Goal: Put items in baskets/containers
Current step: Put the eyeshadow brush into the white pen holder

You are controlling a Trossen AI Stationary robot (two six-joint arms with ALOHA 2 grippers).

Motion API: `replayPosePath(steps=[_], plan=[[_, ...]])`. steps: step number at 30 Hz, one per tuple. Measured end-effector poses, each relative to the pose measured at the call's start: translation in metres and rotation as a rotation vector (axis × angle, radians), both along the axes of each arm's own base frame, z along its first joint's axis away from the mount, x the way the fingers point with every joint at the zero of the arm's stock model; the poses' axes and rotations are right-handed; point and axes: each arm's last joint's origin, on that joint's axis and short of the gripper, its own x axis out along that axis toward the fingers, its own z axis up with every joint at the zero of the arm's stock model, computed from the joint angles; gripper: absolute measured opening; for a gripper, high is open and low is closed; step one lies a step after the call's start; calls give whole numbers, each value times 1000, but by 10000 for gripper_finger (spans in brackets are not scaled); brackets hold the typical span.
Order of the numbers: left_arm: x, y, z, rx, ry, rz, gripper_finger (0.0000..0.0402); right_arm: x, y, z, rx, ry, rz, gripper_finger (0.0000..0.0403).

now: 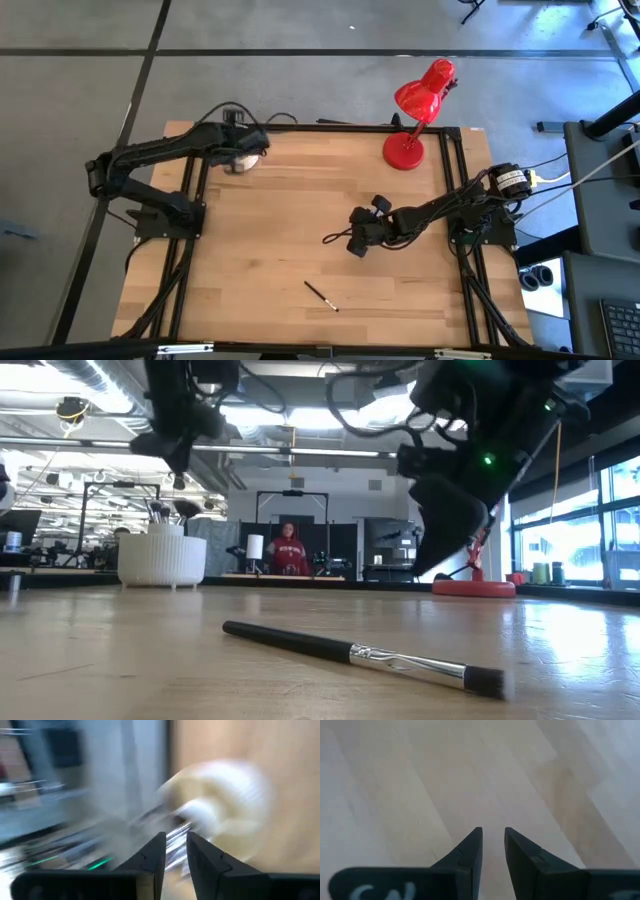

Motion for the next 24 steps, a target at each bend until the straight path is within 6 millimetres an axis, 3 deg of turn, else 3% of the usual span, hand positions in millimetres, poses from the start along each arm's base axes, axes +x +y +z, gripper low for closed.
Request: replayPosePath(steps=[5,8,15,20,24], plan=[[32,-30,-10,-460,-501,-41,69,-7,-6,-10,23,37,-19,82],[53,-60,-28,-647,-642,-222,68,-8,-6,-11,41,44,-24,82],[88,-137,-87,-720,-703,-615,74,-8,-6,-11,42,45,-19,82],[111,-174,-119,-744,-710,-677,83,-8,-5,-11,46,42,-18,82],[125,-191,-143,-710,-673,-695,96,-6,-4,-11,98,31,7,82]])
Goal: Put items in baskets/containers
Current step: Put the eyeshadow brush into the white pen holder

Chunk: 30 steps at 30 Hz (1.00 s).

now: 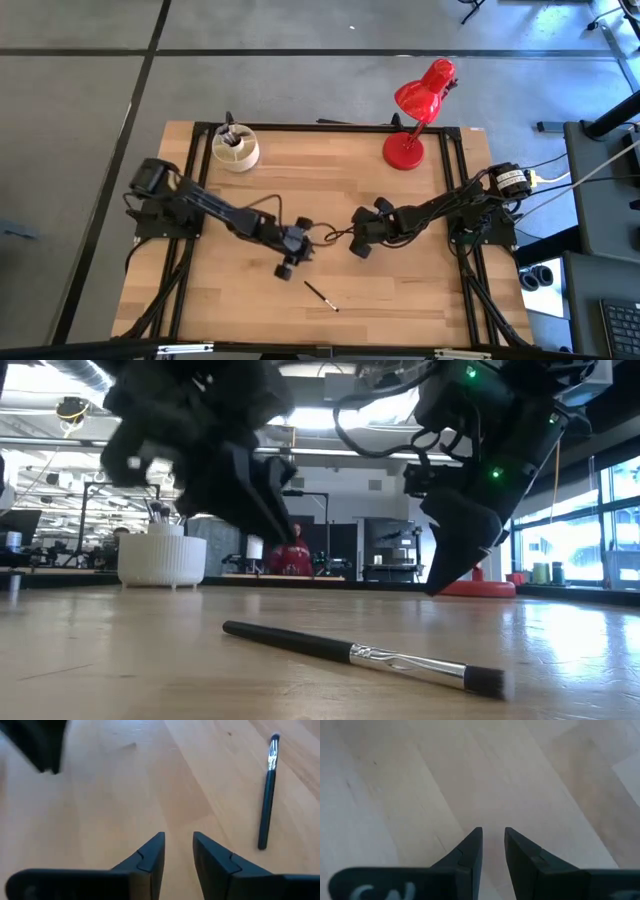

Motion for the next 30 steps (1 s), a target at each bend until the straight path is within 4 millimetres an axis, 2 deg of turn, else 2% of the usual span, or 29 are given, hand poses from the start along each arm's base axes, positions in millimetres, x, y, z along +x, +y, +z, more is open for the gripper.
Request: replayPosePath(steps=[3,8,20,23,26,30], plan=[[9,-8,-14,-11,10,-29,108,1,0,1,-10,-9,1,82],[20,-20,-26,-131,37,-140,124,2,-3,1,-16,-12,-4,82],[20,-23,-27,-130,34,-171,154,7,-16,3,-32,-34,-13,82],[23,-25,-24,-139,-11,-175,156,7,-18,3,-22,-41,-37,82],[24,-33,-20,-148,-65,-186,157,7,-15,2,-16,-45,-41,82],[17,-54,-19,-109,-89,-135,147,6,-9,3,-46,-58,-43,82]])
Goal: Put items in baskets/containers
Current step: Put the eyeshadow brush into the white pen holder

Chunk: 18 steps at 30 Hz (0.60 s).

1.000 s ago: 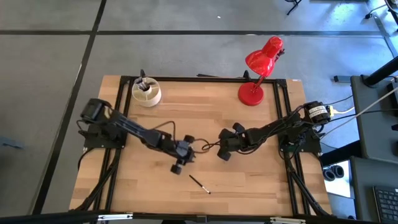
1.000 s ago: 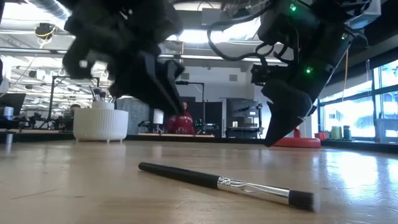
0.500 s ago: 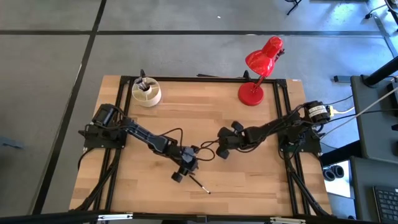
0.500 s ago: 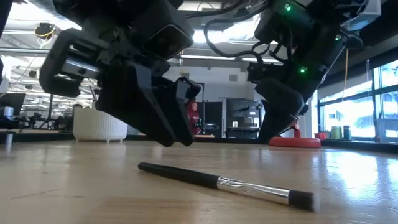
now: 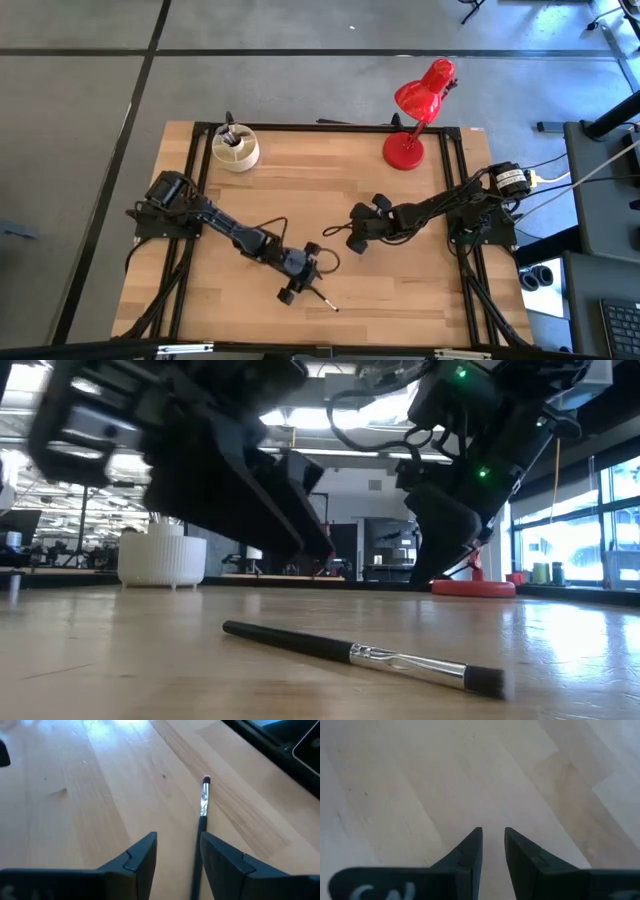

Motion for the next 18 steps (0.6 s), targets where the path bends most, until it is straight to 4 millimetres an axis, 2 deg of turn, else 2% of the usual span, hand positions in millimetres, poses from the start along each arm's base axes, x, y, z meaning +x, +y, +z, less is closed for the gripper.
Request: replayPosePath(steps=[6,11,14,18], plan=[[-7,-27,7,48,-122,70,140,-1,3,0,9,-2,-14,82],[-4,-30,12,-12,-177,100,139,-5,16,-1,38,-15,-10,82],[-3,-36,5,-18,-194,98,139,-7,25,-1,62,-32,-14,82],[3,-51,-16,1,-155,68,139,-9,33,0,81,-59,-37,82]])
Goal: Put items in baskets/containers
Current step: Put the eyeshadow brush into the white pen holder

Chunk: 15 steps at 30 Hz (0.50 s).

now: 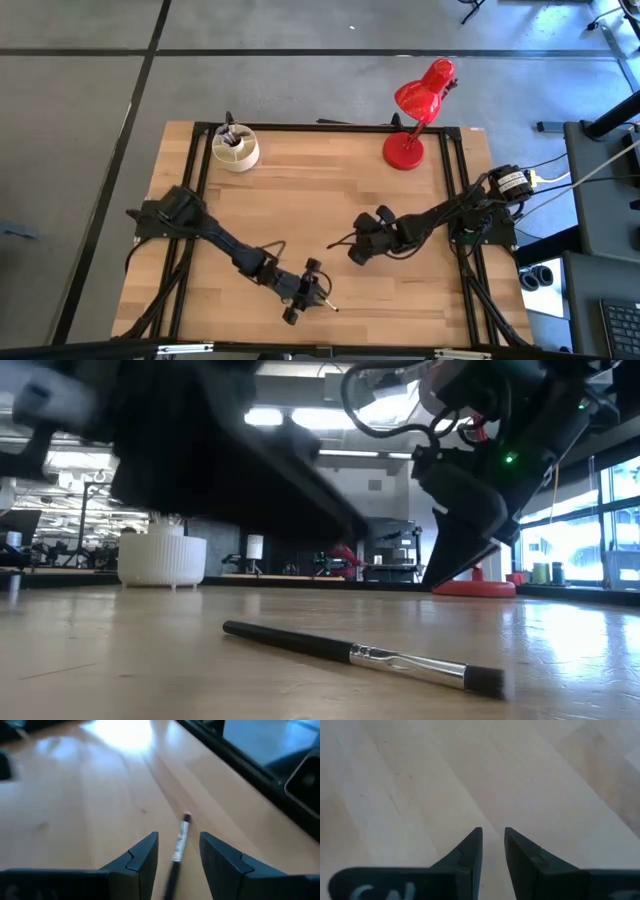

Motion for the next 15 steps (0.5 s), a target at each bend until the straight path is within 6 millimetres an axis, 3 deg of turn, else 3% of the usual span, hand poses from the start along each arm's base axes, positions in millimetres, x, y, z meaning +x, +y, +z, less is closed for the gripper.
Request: replayPosePath(steps=[5,11,15], plan=[[9,-13,-19,58,20,46,139,-2,7,0,26,-19,-18,82],[13,-12,-22,62,180,23,130,-7,20,0,38,-34,-8,82],[13,-10,-23,39,254,20,98,-10,26,0,45,-34,4,82]])
